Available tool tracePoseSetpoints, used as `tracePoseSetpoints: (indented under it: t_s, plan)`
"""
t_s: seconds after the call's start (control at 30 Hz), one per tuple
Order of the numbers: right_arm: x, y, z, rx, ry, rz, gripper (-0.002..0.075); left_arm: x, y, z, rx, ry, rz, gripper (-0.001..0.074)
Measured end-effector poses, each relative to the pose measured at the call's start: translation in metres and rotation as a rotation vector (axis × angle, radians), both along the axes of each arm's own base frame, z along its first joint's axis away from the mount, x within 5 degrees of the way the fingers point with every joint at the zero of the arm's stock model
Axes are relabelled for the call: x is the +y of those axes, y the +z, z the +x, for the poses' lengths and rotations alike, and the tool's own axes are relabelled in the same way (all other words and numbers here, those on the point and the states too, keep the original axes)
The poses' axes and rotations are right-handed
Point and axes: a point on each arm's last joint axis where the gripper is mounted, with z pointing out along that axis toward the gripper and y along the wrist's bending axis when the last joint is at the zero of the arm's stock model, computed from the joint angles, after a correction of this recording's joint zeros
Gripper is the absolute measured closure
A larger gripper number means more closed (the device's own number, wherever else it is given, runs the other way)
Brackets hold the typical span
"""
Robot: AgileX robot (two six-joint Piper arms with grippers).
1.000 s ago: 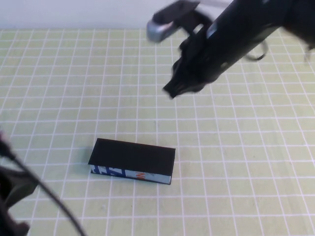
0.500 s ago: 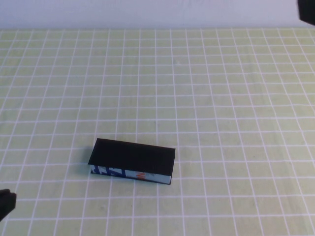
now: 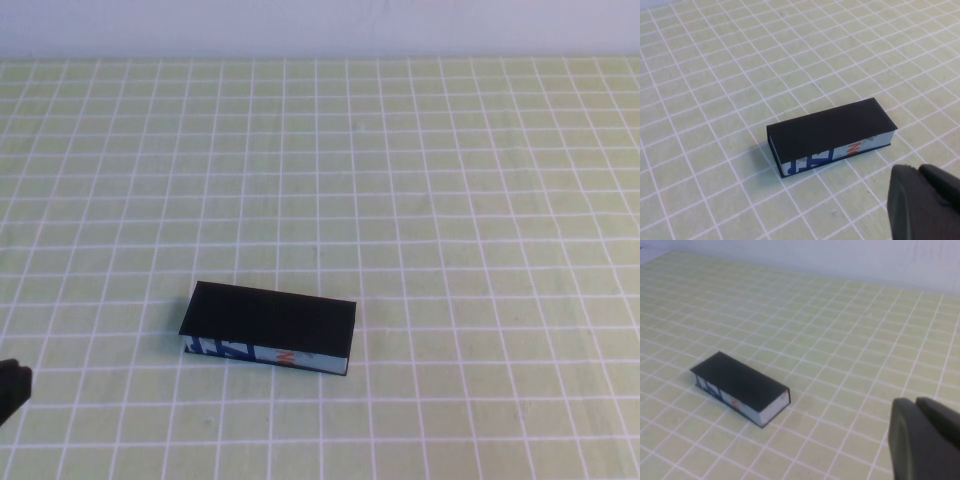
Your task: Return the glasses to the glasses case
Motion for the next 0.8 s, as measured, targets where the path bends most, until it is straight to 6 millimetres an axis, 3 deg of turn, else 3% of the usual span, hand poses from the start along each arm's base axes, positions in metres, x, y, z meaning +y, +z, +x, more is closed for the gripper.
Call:
tracePoseSetpoints:
  t_s: [0.2, 0.8]
  plan:
    - [0.003, -0.025, 0.002, 0.096, -0.004, 0.005, 0.0743, 0.000, 0.000, 0.001, -0.001, 0.000, 0.001, 0.0738]
    - [0.005, -0.025, 0.001, 0.124, 0.007, 0.041, 0.0743, 0.000, 0.000, 0.001, 0.005, -0.001, 0.004, 0.0738]
